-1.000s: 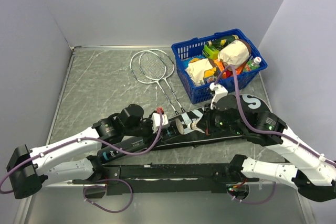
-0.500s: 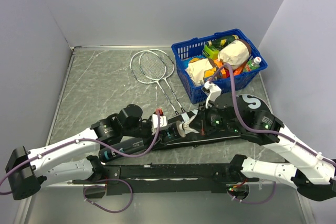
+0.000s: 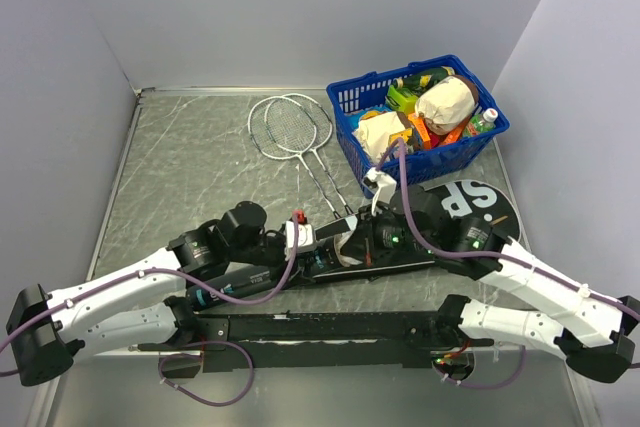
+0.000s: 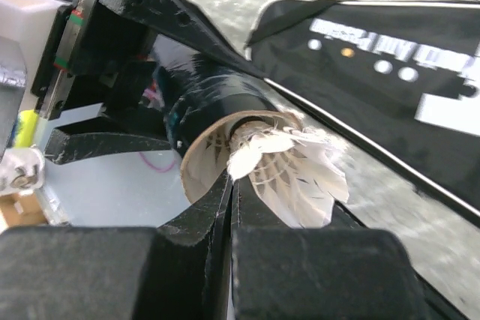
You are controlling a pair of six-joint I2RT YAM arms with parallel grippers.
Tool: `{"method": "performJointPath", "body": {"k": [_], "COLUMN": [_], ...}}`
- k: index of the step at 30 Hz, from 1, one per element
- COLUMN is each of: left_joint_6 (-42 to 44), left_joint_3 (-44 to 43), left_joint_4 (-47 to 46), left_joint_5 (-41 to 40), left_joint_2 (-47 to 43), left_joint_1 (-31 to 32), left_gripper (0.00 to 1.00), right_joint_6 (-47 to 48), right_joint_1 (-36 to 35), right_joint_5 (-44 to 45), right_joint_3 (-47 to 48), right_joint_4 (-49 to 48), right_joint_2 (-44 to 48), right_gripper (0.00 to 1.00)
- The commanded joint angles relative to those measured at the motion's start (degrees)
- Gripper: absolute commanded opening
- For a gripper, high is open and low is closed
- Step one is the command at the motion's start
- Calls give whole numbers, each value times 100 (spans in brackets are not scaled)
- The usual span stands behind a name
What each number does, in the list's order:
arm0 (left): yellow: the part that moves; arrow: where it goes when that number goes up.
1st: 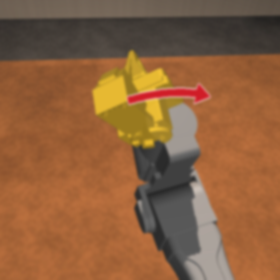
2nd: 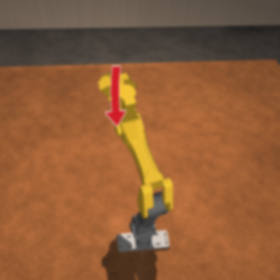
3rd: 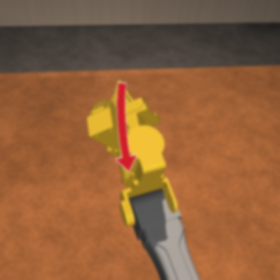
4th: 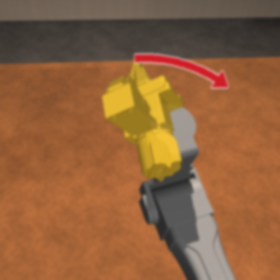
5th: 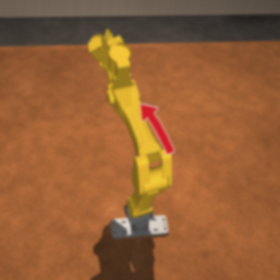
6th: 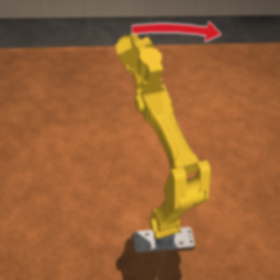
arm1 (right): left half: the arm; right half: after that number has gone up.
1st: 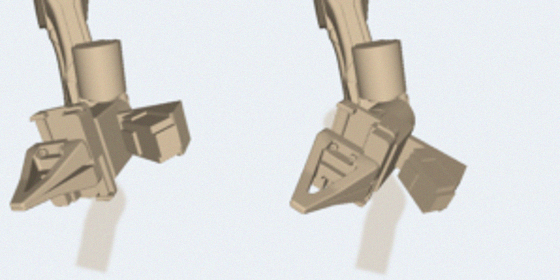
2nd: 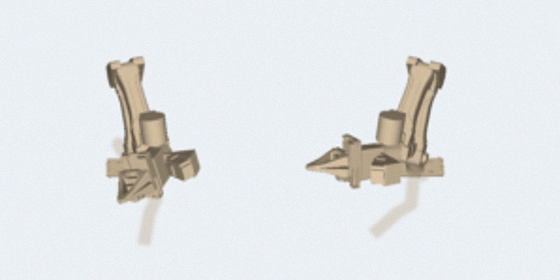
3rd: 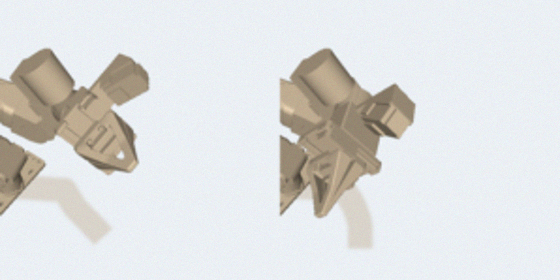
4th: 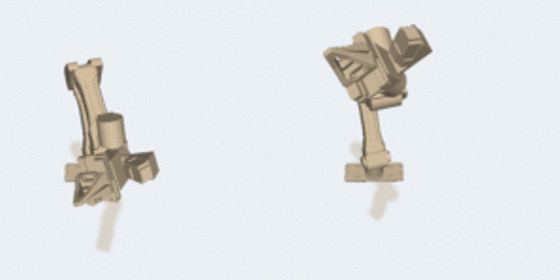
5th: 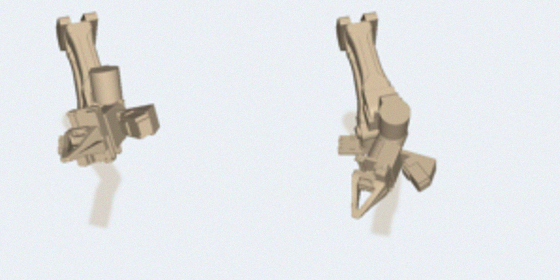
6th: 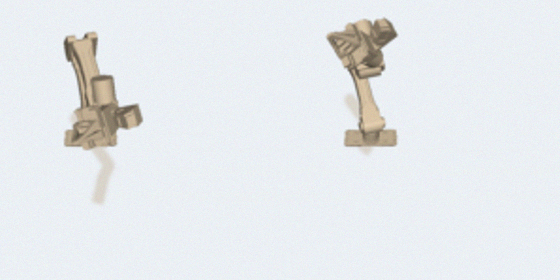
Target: Pack up the badminton gear
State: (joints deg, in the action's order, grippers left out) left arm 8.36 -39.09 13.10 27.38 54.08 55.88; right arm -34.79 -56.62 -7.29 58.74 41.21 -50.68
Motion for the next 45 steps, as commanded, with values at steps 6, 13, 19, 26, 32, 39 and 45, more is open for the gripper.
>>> {"method": "performJointPath", "body": {"k": [6,13,19,26,32,39,45], "left_joint_6": [69,60,60,60,78,78,87], "left_joint_3": [-64,-81,-64,-81,-72,-90,-125], "left_joint_4": [-528,-528,-546,-519,-510,-475,-440], "left_joint_5": [383,418,418,400,347,321,295], "left_joint_2": [-196,-249,-337,-337,-311,-223,-144], "left_joint_1": [28,28,29,28,28,28,28], "left_gripper": [1,1,1,1,1,1,1], "right_joint_6": [-300,-581,-1064,-1092,-881,-802,-723], "right_joint_1": [19,20,19,19,28,55,63], "right_joint_5": [-562,-800,-888,-590,60,894,1871], "right_joint_3": [-898,-1558,-2296,-2341,-1981,-1480,-829], "right_joint_4": [-1658,-2730,-3811,-3332,-2391,-1083,9], "right_joint_2": [207,207,295,532,1068,1665,1675], "right_gripper": [0,0,0,29,40,47,48]}}
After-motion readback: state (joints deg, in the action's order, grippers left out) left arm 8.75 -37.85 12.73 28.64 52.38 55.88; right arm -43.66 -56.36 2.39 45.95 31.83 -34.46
